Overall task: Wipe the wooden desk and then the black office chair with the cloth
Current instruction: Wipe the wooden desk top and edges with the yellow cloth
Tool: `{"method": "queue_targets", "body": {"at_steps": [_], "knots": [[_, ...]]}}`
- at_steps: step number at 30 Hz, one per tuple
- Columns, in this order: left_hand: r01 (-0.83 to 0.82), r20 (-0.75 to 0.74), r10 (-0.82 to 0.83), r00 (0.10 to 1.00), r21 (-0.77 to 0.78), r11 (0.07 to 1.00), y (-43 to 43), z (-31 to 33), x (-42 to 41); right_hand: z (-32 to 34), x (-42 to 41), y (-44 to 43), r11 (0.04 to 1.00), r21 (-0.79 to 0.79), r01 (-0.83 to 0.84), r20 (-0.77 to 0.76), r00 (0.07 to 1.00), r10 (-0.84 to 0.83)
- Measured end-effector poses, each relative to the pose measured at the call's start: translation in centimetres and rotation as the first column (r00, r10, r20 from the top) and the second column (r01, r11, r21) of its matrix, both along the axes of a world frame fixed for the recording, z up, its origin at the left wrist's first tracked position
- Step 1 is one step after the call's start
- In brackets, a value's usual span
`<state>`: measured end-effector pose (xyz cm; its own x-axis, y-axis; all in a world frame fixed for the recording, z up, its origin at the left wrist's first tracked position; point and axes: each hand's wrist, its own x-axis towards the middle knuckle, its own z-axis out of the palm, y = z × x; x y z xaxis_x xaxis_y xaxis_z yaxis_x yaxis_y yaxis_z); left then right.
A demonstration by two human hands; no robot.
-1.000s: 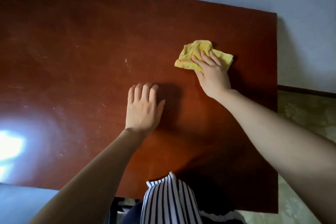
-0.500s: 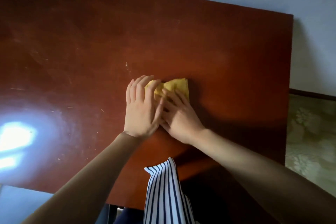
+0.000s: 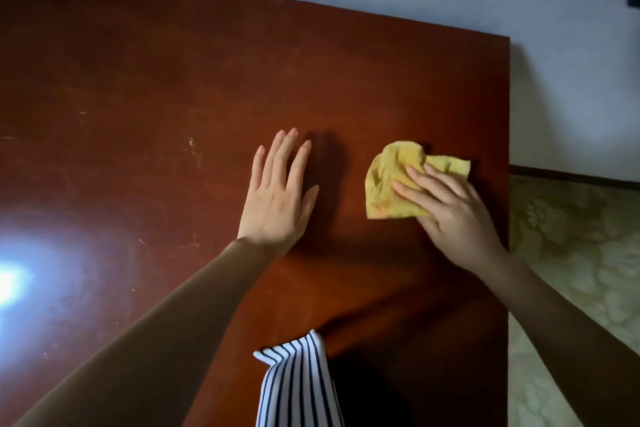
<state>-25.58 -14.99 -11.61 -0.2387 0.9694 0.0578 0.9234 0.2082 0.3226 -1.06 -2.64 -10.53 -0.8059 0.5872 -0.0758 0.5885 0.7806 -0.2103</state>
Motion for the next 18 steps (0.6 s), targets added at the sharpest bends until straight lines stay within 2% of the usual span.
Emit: {"method": "queue_targets", "body": {"at_steps": [3,12,14,18], "knots": [[-0.005,0.009,0.004,1.000,0.038,0.999,0.6,-0.5,0.0,-0.2,-1.0,4.1,0.988,0.022,0.150,-0.046,0.988,-0.149],[-0.070,0.063,0.067,0.996,0.044,0.997,0.9,-1.3,-0.4,-0.7,-10.0,14.1,0.905,-0.009,0.425,-0.076,0.902,-0.425],[-0.071,0.063,0.070,0.996,0.029,0.997,0.9,-1.3,-0.3,-0.6,-13.1,14.9,0.908,-0.025,0.419,-0.070,0.905,-0.420],[-0.080,0.069,0.079,0.994,0.001,0.997,1.1,-1.2,-0.3,-0.8,-19.5,13.8,0.965,-0.035,0.258,-0.054,0.964,-0.260]]}}
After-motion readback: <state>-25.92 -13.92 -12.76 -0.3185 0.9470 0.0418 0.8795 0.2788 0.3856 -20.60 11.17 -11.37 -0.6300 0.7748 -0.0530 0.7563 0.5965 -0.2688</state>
